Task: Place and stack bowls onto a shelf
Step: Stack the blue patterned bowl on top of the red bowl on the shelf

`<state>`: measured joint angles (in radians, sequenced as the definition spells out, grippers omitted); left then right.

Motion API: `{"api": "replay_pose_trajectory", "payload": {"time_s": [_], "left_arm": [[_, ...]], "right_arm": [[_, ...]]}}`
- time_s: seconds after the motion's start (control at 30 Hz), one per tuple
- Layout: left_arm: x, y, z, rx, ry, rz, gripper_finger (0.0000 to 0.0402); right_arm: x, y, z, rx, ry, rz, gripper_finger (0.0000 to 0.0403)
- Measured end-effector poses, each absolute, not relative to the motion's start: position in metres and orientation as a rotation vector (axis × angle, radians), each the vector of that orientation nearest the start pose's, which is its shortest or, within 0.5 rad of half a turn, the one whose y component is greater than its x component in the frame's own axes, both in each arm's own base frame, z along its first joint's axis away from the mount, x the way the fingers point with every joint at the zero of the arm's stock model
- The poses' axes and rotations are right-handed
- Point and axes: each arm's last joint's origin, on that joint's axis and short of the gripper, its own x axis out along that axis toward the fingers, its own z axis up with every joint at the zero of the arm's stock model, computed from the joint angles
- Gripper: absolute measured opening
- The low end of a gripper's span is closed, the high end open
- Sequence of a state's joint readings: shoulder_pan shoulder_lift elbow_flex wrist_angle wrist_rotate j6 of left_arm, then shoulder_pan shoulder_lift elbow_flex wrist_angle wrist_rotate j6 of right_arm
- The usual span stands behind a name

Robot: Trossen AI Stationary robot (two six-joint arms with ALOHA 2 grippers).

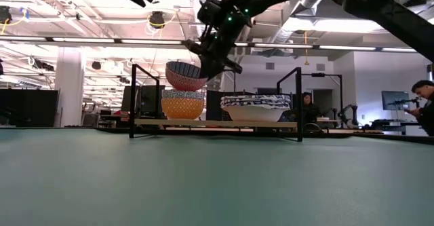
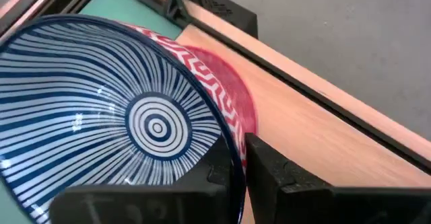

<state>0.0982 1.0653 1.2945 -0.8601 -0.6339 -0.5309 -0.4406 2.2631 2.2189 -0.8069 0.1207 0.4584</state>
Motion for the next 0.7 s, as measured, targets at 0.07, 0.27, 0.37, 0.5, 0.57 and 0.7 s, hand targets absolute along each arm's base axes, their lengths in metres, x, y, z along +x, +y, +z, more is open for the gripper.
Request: {"api": "replay_pose_trajectory", "payload": {"time_s": [0.07,0.27,0.37,0.5,0.57,0.7], "left_arm": [[0.188,0.036,0.394,-0.324,0.420,0.852,0.0112],[0.187,0.038,0.394,-0.333,0.418,0.868,0.0112],[0.187,0.039,0.394,-0.335,0.417,0.874,0.0112],[0.187,0.039,0.394,-0.335,0.417,0.875,0.0112],[0.187,0.040,0.394,-0.335,0.417,0.876,0.0112],[0.187,0.039,0.394,-0.335,0.418,0.875,0.0112]], "right_arm": [[0.449,-0.219,0.284,0.580,0.708,-0.725,0.0058],[0.442,-0.233,0.283,0.666,0.703,-0.682,0.0108],[0.440,-0.238,0.284,0.682,0.698,-0.668,0.0125],[0.439,-0.240,0.284,0.683,0.695,-0.673,0.0145],[0.439,-0.240,0.284,0.679,0.689,-0.670,0.0152],[0.441,-0.237,0.285,0.661,0.689,-0.658,0.0155]]}}
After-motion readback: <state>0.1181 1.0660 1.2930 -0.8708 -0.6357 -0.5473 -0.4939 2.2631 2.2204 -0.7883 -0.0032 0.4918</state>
